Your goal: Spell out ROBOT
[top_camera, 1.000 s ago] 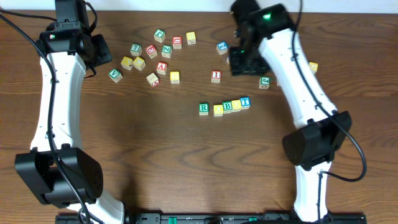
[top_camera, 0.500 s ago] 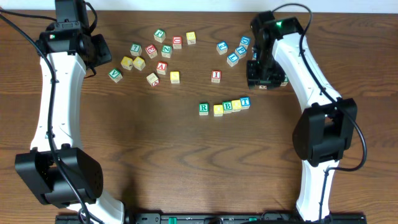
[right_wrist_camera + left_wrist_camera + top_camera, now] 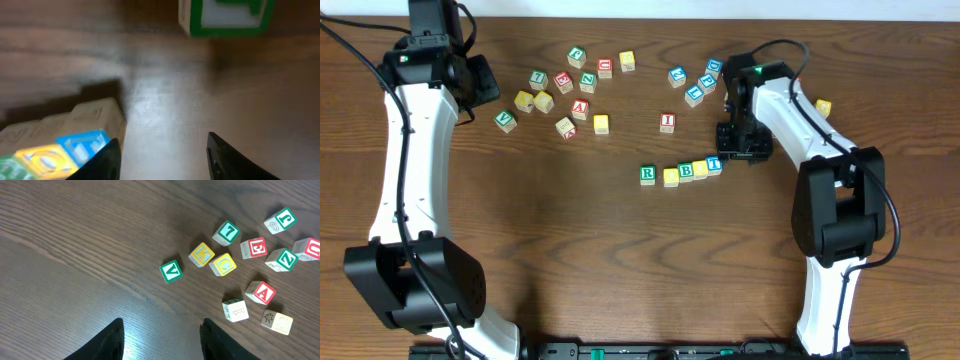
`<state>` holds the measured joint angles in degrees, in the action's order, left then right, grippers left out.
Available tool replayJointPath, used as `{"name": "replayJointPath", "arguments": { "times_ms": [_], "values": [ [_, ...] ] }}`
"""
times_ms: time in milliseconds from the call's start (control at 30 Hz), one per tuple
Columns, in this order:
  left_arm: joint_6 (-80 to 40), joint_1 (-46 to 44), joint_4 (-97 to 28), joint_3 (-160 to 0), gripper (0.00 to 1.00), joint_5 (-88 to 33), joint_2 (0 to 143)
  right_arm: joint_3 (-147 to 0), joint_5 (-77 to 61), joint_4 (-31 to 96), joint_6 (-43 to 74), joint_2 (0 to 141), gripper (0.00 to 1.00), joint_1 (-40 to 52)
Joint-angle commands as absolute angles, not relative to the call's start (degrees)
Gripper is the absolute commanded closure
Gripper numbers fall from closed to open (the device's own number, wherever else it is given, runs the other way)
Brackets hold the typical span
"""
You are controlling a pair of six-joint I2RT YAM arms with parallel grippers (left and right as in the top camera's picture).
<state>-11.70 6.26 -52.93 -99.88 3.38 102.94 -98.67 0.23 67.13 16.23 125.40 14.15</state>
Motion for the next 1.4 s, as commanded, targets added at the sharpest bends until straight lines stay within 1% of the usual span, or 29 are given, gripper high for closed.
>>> {"name": "replayJointPath", "arguments": {
  "times_ms": [0,267,1067,1367],
  "values": [
    [-10.8,6.4,-53.1,-99.4,0.51,3.9,102.2,-96.8,1.2,65.6,14.6,125.0,0.49,14.1],
    [-10.7,6.4,-53.1,-99.4,0.51,3.9,102.2,-95.7,1.2,64.4,13.0,125.1,0.47,14.7],
    [-10.7,6.4,-53.1,-99.4,0.52,3.9,102.2,-93.2,0.9,63.7,12.5,125.1,0.49,15.6],
    [-10.7,6.4,-53.1,-99.4,0.51,3.9,102.2,-93.2,0.9,64.3,10.6,125.1,0.48,17.9]
  ]
}}
